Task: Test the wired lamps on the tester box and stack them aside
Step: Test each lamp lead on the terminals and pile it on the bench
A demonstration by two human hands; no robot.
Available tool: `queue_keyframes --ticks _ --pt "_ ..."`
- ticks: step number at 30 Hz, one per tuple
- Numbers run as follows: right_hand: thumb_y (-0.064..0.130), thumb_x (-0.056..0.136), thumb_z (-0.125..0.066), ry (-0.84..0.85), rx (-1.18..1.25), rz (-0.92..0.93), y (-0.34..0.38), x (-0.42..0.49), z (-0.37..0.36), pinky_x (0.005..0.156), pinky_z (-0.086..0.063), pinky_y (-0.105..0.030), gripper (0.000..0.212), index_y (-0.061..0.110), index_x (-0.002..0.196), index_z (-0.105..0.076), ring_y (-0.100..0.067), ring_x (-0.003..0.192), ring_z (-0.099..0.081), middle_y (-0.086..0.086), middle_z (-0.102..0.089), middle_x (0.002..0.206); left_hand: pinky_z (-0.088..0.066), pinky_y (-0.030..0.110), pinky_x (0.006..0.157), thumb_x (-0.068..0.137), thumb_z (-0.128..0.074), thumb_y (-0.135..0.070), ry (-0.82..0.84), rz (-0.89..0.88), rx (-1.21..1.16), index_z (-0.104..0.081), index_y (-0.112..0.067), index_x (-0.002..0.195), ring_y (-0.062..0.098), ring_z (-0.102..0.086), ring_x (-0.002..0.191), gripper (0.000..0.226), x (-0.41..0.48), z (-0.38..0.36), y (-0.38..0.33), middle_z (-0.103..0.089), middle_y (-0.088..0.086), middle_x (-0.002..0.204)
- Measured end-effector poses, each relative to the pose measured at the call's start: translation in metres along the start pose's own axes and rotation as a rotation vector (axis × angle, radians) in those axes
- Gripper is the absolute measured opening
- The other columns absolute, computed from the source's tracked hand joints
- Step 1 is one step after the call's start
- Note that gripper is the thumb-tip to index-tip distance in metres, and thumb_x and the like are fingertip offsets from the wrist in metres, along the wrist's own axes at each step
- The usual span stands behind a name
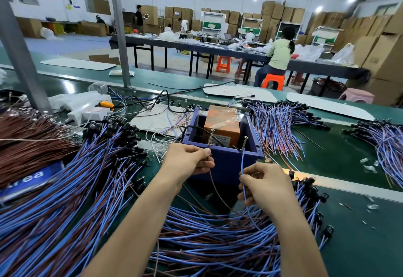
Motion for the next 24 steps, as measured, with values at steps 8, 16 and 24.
queue_keyframes --ticks 8,16,24 --pt "0.001 0.091 -0.059 -0.002 -0.005 0.006 0.002 0.000 0.000 0.040 -0.048 -0.020 0.008 0.006 0.089 -0.065 -0.012 0.043 -0.064 -0.013 -0.066 0.075 -0.053 0.018 0.051 0.087 -0.066 -0.008 -0.001 0.004 -0.010 -0.070 -0.003 0.076 0.011 -0.068 0.056 0.013 -0.001 0.000 0.000 -0.072 0.006 0.064" --pt "0.006 0.089 -0.060 -0.017 -0.032 0.097 0.006 -0.004 0.005 0.042 -0.041 -0.010 0.012 0.014 0.081 -0.066 -0.009 0.043 -0.063 -0.003 -0.068 0.068 -0.053 0.018 0.052 0.089 -0.063 -0.009 0.099 -0.072 0.089 -0.069 -0.007 0.079 0.008 -0.061 0.050 0.012 -0.012 -0.001 -0.017 -0.070 0.005 0.067" --pt "0.016 0.085 -0.067 0.371 0.027 0.259 0.028 -0.026 -0.001 0.057 -0.044 -0.021 0.008 0.017 0.077 -0.067 -0.011 0.067 -0.056 -0.008 -0.074 0.084 -0.054 0.019 0.056 0.089 -0.056 -0.007 0.357 -0.193 -0.001 -0.066 -0.007 0.084 0.011 -0.062 0.055 0.011 -0.035 0.005 -0.049 -0.072 0.009 0.078"
Point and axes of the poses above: each hand's wrist, its own x-axis towards the middle knuckle, its own z-axis out of the back of the hand, y = z × x, the point moved 2 cm from there along x, towards the middle knuckle
